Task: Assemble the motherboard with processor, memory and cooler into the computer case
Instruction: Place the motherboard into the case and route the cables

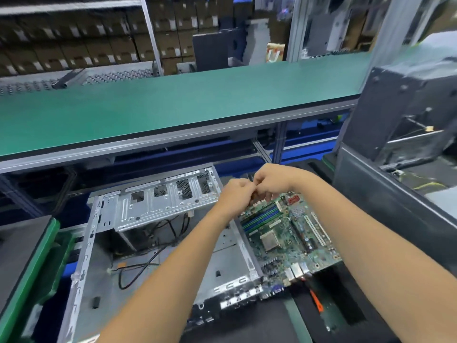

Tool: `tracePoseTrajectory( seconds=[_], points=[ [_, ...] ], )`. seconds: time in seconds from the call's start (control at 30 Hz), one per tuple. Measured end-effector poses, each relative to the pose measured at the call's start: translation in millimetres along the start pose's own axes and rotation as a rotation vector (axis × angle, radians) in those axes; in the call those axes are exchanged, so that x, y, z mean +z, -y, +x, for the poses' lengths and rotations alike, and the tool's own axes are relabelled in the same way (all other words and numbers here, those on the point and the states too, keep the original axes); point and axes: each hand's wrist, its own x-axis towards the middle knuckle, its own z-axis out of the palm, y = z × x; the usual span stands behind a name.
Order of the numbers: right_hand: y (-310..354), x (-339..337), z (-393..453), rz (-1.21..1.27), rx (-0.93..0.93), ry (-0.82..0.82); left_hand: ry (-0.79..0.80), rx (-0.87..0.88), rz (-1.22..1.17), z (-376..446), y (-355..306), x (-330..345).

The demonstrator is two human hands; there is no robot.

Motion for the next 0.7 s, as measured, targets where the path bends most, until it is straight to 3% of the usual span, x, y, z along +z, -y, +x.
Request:
tracePoseTrajectory(
  seconds=[0.17, 0.3, 0.5, 0.7],
  points=[
    [-52.5, -6.1, -9.7, -0.033, 0.145, -0.223, 0.014, 0.054, 0.445, 21.8, 7.3, 36.6],
    [-89.7, -1.2, -10.5, -0.091, 0.261, -0.301, 0.063, 0.027, 0.703, 34.8, 17.2, 56.2],
    [-115.0, 14.5, 8.2, -0.214, 0.352, -0.346, 0.058, -0.008, 0.808, 47.8, 29.0, 81.5],
    [-131.9, 22.6, 19.1, -0.055, 0.448, -0.349, 0.057, -0.020, 0.907, 60.8, 44.8, 93.4]
  ],
)
